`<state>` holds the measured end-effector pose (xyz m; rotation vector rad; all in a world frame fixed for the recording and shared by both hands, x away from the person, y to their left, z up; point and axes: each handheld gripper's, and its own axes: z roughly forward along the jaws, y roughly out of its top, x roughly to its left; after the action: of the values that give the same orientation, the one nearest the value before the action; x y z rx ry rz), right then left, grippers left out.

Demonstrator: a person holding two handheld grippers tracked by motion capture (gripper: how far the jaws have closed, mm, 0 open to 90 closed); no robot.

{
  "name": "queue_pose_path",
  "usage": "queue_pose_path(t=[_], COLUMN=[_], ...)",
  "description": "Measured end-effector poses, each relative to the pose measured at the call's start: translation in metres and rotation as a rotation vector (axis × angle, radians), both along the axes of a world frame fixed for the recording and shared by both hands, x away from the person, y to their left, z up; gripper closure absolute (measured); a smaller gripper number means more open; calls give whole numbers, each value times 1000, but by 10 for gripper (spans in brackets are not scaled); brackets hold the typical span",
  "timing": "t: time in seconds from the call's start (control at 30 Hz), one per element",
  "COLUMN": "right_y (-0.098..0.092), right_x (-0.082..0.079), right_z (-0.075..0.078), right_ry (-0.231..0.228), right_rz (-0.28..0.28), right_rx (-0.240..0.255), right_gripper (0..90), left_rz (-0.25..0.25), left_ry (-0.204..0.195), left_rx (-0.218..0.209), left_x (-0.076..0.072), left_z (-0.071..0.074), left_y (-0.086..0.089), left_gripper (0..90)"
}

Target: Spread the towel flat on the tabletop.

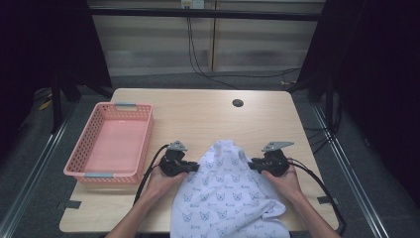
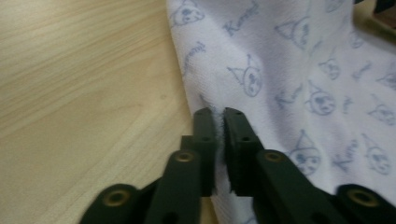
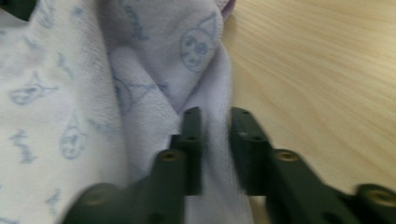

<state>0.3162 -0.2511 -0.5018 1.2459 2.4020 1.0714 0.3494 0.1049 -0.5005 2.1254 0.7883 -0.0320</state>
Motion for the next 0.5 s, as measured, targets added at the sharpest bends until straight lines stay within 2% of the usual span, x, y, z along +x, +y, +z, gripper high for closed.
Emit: queue_pose_path(t=[0.03,0.07,0.1,0.13,0.17,0.2,0.23,0.27,0.3,0.4,0.47,0.5], right_y=[-2,-2,-9,-9,-20,-20,-34,-34,-39,-51,-53,-53], right_x=[-2,-2,-5,-5,-6,-6,-6,-6,-6,-10,-14,-17], right_z=[7,7,21,21,38,38,57,57,63,90,107,112], right_ry=[-19,-19,-62,-62,-116,-116,-159,-159,-174,-240,-287,-307], right_rz=[5,5,-25,-25,-57,-57,-94,-94,-102,-128,-134,-133], right_rx=[26,26,41,41,55,55,53,53,47,61,93,109], right_gripper=[875,875,881,881,883,883,884,884,884,884,883,883], left_rz=[31,31,50,50,65,74,89,89,97,115,138,120], left_ry=[-7,-7,-24,-24,-38,-49,-86,-86,-107,-177,-233,-242], left_rx=[-38,-38,-89,-89,-95,-102,-113,-113,-129,-147,-158,-177], left_x=[1,1,-1,-1,-3,-6,-13,-13,-16,-19,-21,-24], left_z=[7,7,17,17,23,29,43,43,51,72,87,94], left_y=[8,8,17,17,20,23,29,29,33,36,36,35], left_gripper=[863,866,867,868,868,868,868,868,868,868,867,866])
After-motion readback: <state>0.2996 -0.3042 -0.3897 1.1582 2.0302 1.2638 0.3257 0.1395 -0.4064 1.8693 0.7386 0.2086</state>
